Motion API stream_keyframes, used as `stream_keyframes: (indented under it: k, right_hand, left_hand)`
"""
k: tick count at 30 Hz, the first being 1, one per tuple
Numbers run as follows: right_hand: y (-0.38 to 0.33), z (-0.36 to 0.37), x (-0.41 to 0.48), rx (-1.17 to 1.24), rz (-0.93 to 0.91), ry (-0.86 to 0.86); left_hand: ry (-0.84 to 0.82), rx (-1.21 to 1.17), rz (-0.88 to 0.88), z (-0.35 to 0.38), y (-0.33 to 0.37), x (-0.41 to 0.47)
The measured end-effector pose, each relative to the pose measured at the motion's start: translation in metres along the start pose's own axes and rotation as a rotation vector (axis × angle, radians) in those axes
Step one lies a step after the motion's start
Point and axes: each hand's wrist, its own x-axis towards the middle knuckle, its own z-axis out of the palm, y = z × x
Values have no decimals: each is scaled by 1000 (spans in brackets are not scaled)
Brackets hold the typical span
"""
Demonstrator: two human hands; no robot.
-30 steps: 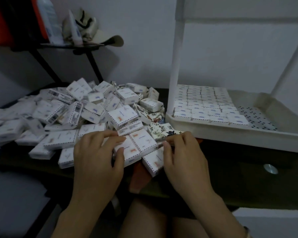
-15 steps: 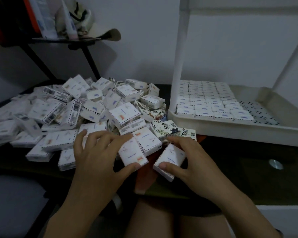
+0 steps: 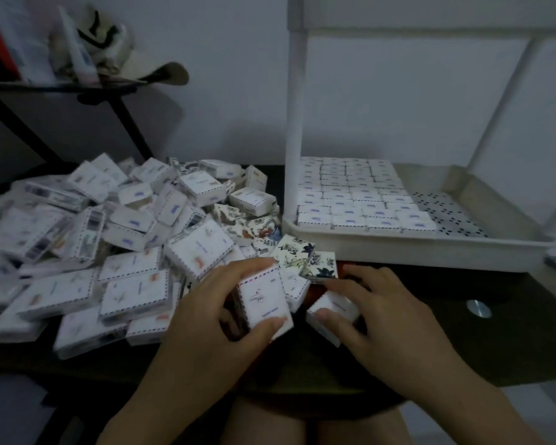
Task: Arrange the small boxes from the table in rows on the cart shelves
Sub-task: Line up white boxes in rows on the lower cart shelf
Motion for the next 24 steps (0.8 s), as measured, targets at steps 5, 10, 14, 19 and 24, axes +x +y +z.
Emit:
stream_keyframes:
  k: [5,10,14,19,24]
  right_hand:
    - [3,1,-9,-32,29,-24]
    - [24,-11,-13,89,77,13]
    - [47,-28,-14,303,174,88]
    - [77,-38,-6,672,326,169]
    - [112,-53,3,812,396,320]
  left_hand:
    - [-44,-287,-137,17,13,22]
    - [-103,-421,-212,39,23,44]
    - [-173,-455,-163,52,32,60]
    - [-272,-461,-141,73,49,85]
    - [-155,-394,-115,98,85,129]
